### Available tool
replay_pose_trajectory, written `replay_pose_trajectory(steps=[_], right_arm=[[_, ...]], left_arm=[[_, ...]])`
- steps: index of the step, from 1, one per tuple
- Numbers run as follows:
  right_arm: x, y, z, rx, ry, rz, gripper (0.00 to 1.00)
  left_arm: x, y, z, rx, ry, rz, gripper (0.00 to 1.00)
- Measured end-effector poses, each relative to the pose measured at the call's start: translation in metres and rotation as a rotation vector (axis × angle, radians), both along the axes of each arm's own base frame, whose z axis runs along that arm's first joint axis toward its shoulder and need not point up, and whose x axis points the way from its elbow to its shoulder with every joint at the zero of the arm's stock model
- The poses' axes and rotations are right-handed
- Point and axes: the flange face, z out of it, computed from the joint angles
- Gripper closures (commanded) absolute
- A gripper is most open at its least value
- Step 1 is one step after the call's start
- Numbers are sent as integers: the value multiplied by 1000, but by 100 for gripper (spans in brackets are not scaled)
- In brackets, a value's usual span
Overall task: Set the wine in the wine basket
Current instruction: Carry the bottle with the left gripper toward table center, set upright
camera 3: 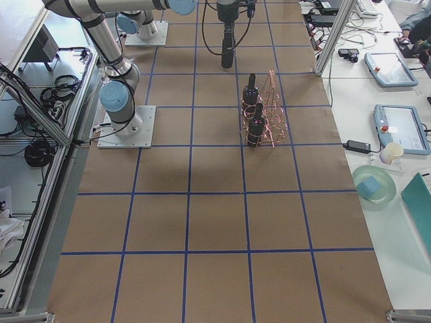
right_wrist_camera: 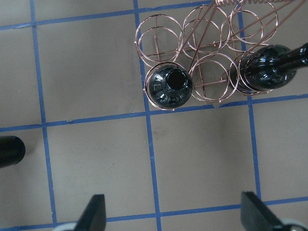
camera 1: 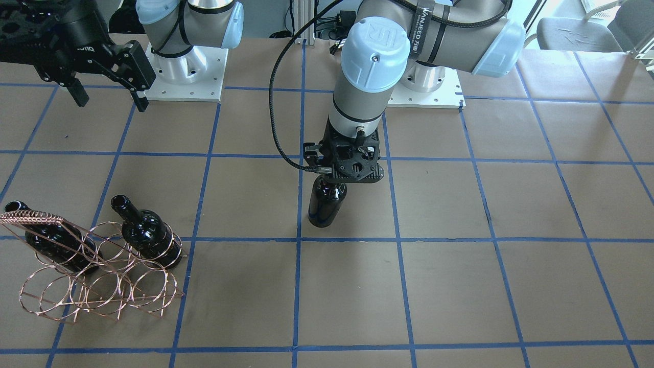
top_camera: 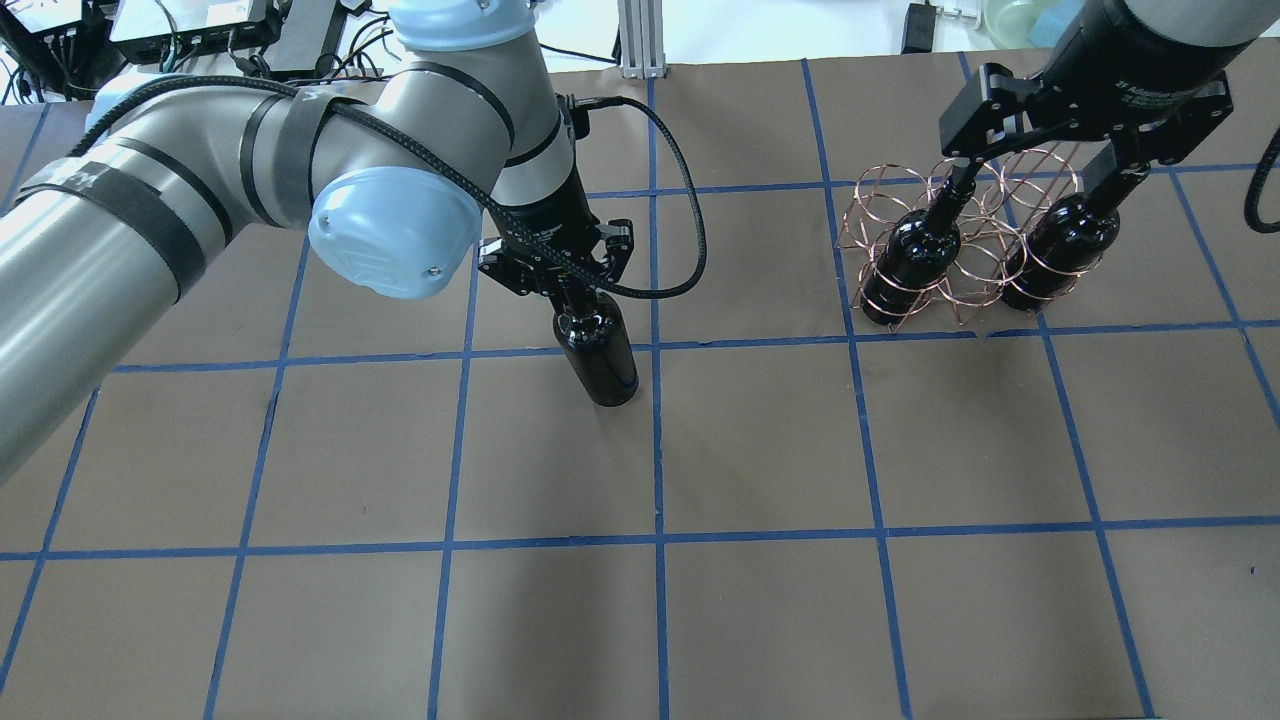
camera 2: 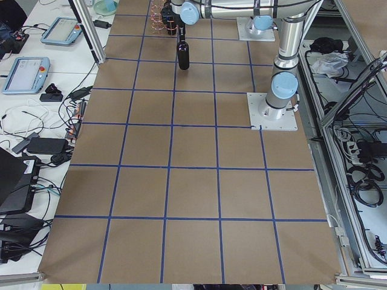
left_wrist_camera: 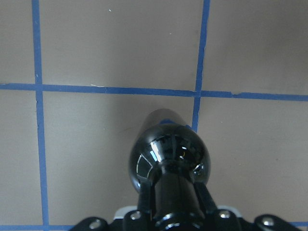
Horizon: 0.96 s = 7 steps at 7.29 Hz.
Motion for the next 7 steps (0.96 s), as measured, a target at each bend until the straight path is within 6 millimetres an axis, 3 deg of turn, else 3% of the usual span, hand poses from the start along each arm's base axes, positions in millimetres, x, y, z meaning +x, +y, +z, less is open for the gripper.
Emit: replay_pose_trajectory(steps=[5,6,7], right_arm=[[0,0,0,2,0,0,0],[0,0,0,2,0,0,0],[0,0,0,2,0,0,0]], left_arm=[[-1,-1,-3,2,2,-2,100],[-1,-2,-5,4,1,-1,95],[-2,-4,-8,5,1,0,79]])
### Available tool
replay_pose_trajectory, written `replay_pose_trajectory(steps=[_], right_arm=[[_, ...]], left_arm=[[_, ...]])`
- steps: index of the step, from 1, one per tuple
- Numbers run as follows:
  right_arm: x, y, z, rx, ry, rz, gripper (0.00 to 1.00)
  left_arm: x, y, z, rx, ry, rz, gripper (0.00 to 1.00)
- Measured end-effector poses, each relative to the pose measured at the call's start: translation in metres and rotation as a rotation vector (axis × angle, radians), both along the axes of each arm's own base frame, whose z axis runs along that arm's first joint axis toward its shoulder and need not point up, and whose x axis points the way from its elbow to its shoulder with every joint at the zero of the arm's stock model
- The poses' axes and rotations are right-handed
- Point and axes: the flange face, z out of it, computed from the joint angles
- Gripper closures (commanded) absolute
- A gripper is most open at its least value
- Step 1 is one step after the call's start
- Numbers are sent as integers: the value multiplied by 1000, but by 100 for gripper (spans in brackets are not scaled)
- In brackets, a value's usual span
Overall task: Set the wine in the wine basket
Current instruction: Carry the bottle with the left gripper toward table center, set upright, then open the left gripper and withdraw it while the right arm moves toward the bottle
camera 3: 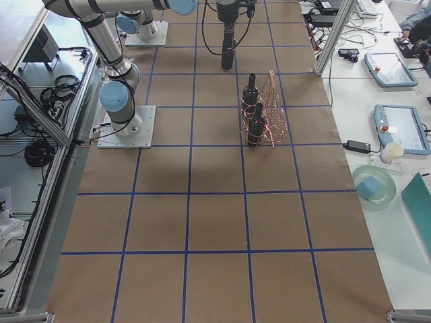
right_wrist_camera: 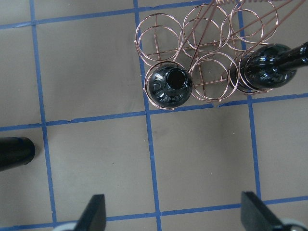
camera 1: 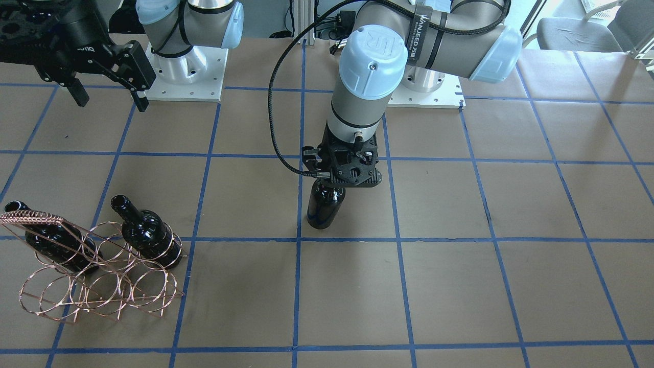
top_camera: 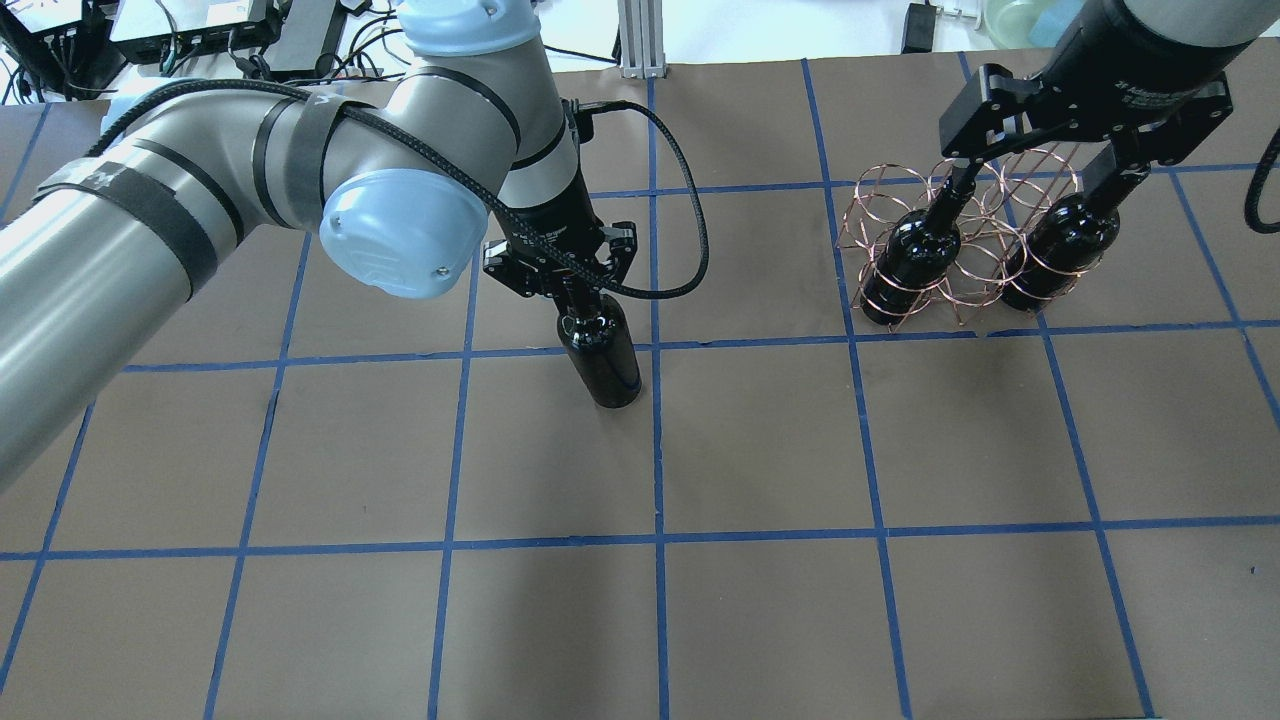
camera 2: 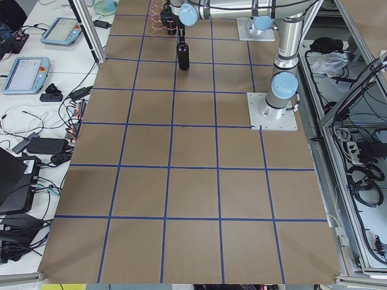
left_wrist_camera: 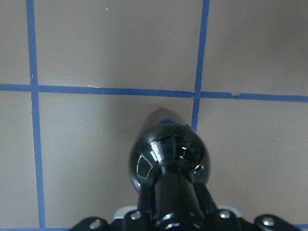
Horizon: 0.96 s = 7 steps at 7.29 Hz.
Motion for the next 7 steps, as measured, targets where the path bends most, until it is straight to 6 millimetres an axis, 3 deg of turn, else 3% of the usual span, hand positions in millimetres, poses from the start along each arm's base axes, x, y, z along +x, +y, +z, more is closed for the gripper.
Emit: replay_pose_trajectory(steps=[1,4,7], right_arm=[[0,0,0,0,0,0,0],[-1,1,0,1,0,-1,0],[2,1,1,0,-9,-3,0]], left_arm=[[0,-1,-2,0,0,2,4],[0,0,9,-22,8,4,0],[12,-1,68,-90,30,24,0]])
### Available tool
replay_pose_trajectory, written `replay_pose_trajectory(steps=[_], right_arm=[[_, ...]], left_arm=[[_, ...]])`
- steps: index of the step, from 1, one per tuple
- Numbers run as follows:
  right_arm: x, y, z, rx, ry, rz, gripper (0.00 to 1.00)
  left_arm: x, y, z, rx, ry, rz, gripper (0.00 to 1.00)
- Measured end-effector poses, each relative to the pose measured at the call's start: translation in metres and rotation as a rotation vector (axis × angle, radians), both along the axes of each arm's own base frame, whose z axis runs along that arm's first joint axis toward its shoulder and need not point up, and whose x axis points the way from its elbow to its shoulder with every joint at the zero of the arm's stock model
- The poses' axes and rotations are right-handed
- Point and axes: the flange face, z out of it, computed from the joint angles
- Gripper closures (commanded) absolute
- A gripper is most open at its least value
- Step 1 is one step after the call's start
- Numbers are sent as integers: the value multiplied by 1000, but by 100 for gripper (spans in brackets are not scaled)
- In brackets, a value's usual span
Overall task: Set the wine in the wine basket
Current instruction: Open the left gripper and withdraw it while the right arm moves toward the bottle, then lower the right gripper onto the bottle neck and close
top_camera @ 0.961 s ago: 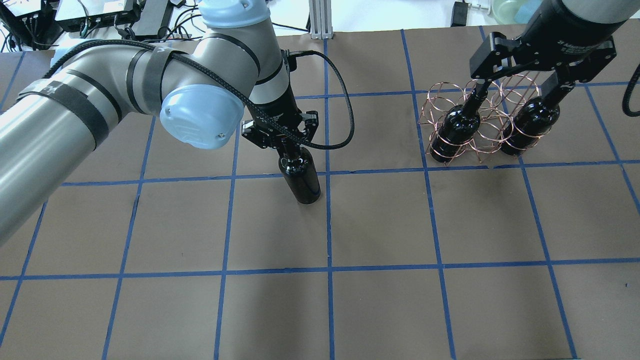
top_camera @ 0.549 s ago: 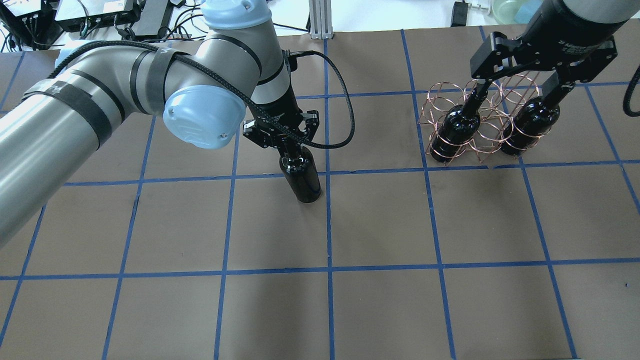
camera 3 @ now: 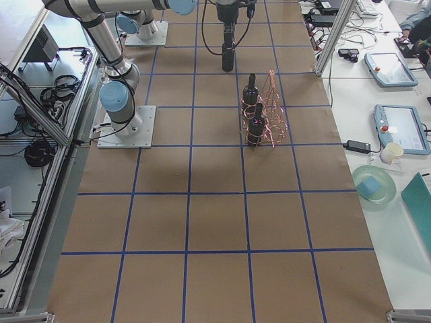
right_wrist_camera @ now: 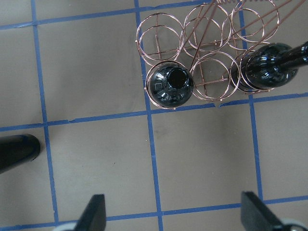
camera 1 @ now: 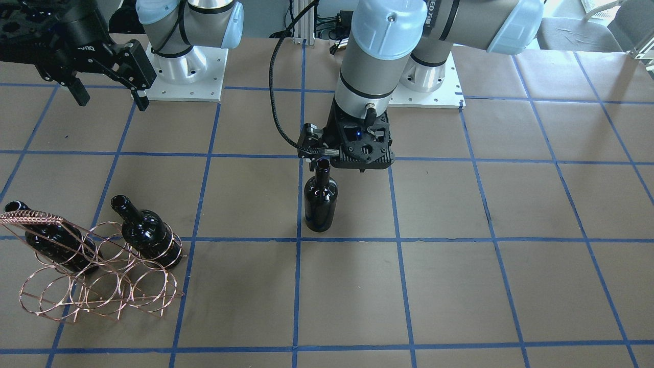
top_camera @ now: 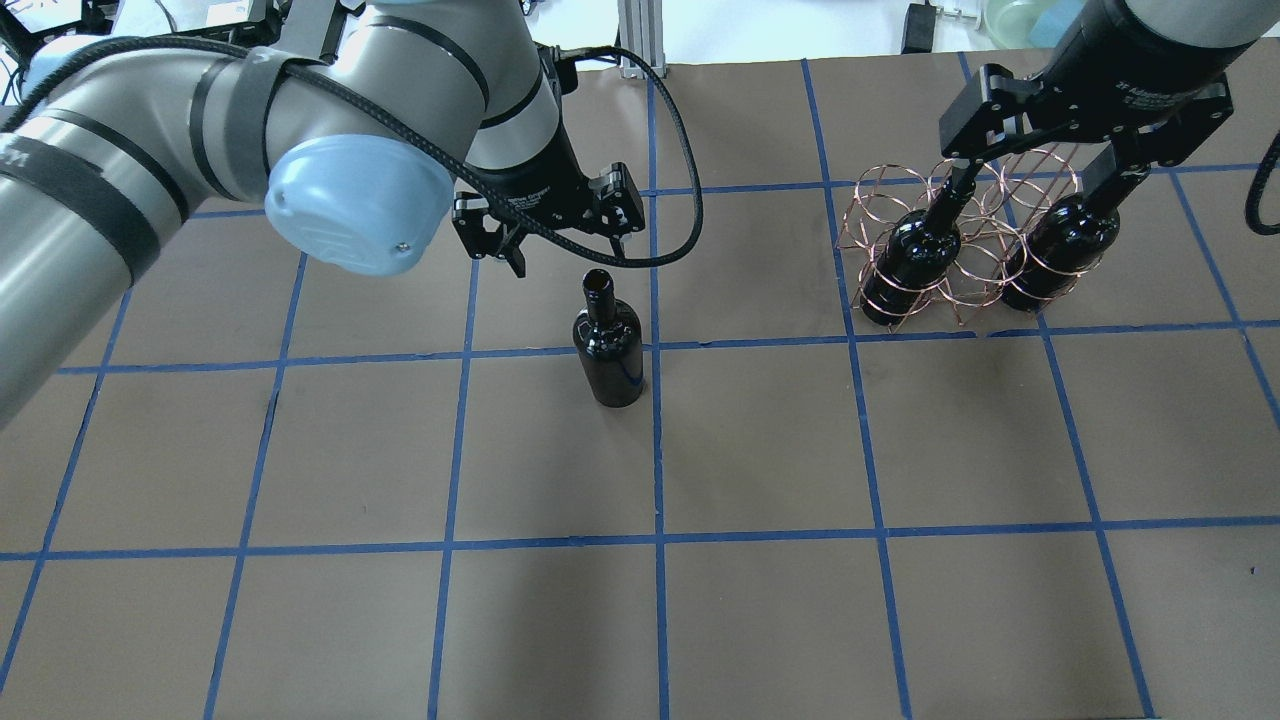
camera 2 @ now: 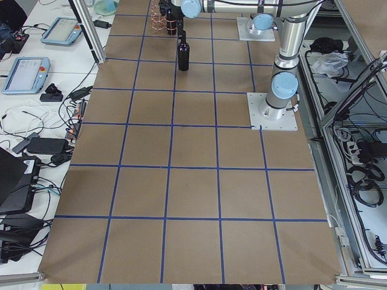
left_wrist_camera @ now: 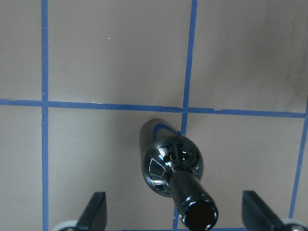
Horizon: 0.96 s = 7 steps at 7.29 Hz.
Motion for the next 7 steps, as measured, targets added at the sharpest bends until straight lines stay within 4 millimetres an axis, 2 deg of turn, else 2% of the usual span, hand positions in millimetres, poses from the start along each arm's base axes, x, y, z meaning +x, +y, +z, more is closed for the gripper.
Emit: replay_pose_trajectory(steps=[1,2,3,4,7], right_arm=[[4,1,1,-1,-9,-19,0],[13,3,1,-4,-20,-52,0],[33,6,1,-2,-28,-75,0],[65,8,-4,7,-34,-90,0],[200,7,-35,30,-36,-67,0]], left_arm=[[16,-7,26,-24,6,29,0],[43,-17,45,-49,11,71,0],[75,-27,56,-68,9,107,0],[110,-36,63,-78,1,126,0],[223,-42,71,-58,-86,83,0]])
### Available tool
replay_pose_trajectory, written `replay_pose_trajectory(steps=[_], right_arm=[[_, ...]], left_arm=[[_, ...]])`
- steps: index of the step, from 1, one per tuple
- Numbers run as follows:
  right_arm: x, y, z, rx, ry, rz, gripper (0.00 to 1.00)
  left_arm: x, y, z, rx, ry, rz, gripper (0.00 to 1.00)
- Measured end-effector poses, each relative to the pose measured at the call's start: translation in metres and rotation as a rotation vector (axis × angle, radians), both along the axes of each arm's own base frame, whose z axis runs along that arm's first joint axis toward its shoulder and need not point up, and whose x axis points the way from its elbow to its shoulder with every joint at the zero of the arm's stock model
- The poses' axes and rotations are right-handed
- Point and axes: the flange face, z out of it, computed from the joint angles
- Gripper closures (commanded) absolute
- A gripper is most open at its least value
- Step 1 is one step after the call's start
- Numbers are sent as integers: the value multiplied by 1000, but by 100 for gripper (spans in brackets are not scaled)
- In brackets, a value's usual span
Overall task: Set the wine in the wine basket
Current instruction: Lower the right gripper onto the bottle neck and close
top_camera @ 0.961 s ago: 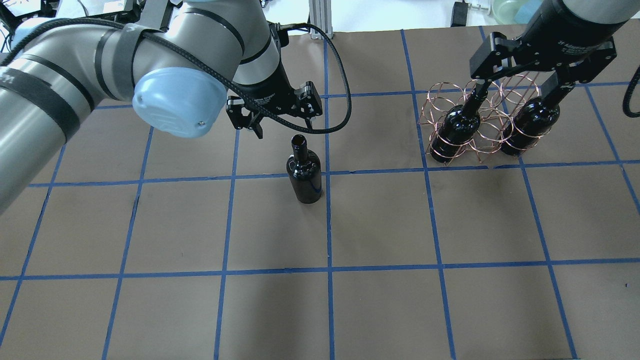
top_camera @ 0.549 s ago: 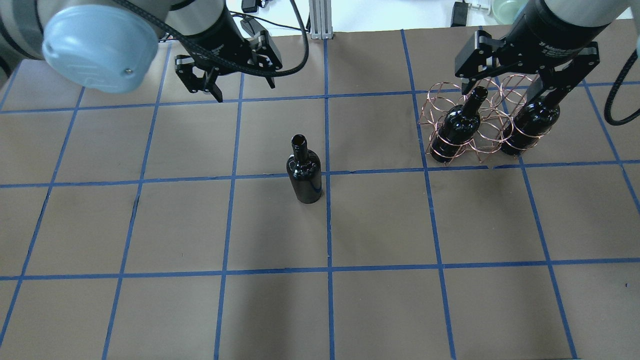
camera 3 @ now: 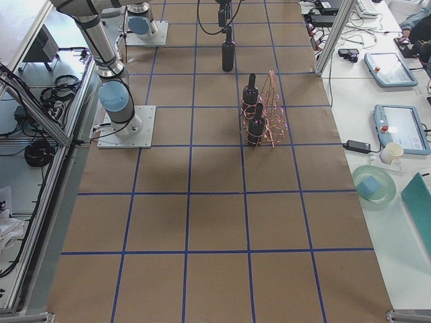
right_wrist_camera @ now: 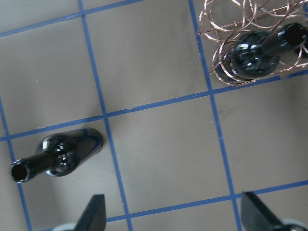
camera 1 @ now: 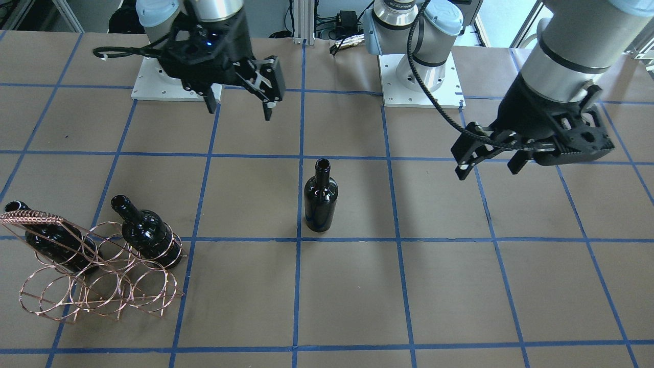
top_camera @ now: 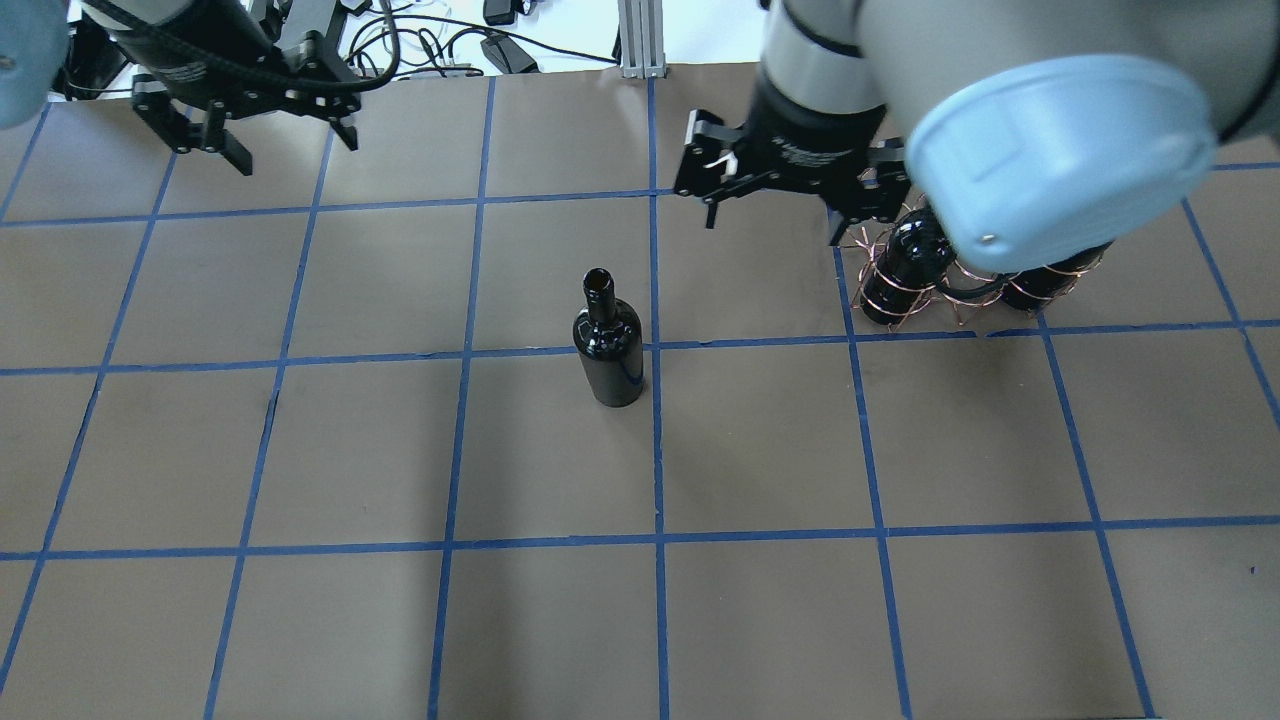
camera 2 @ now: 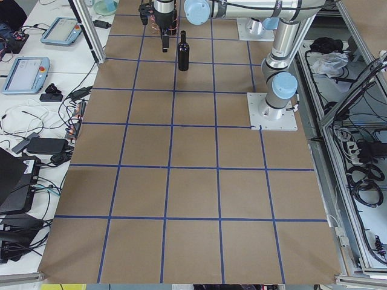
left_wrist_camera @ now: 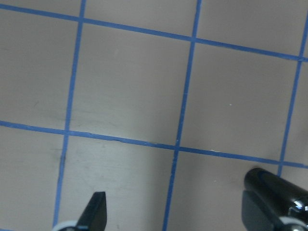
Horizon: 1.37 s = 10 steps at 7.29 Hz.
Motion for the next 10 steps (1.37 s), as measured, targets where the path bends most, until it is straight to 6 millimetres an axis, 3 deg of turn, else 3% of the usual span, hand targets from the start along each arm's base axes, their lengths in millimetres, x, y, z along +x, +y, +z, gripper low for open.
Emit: replay_pose_trajectory(steps=[1,2,3,5,8,10], right_arm=[[43,-4,-21,0,13,16,0],[73,-12,-42,-6,20,29,0],[90,-20,-63,4,28,39,0],[104,-30,-94,33,43,56,0],[106,-33,-120,72,61,59,0],[108,-37,-124,53,51,59,13]], left_arm=[[28,2,1,10,-18,-20,0],[48,4,-1,19,-25,-34,0],[59,6,-3,27,-28,-44,0],[65,10,-13,46,-27,-60,0],[68,14,-20,58,-26,-83,0],[69,16,-22,65,-26,-83,0]])
